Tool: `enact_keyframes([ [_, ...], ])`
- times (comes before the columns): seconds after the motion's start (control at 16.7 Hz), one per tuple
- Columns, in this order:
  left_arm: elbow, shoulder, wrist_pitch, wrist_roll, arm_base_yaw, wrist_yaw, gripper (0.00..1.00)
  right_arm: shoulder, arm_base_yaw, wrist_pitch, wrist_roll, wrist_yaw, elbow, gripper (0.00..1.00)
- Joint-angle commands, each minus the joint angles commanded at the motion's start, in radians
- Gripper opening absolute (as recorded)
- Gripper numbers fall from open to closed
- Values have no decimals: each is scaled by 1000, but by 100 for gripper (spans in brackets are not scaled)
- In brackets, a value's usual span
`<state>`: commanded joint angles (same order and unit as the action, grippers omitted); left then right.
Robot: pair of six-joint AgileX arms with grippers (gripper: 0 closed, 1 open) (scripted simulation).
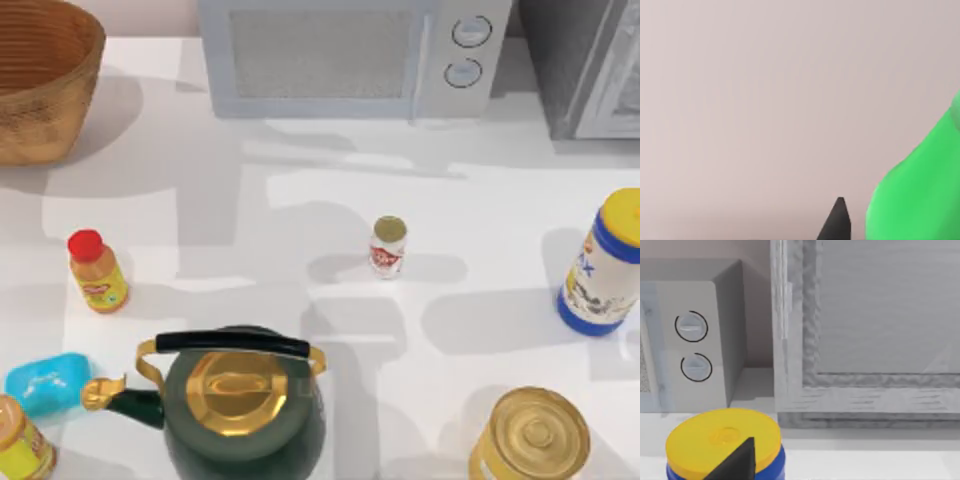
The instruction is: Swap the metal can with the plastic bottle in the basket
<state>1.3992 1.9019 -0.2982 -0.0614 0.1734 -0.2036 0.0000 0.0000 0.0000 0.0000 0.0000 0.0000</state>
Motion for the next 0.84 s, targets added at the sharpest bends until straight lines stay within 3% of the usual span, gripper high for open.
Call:
enact_keyframes([
  [0.48,0,0,0,0,0,0,98,0,0,0,0,0,0,100],
  [0.84,0,0,0,0,0,0,100,0,0,0,0,0,0,100],
])
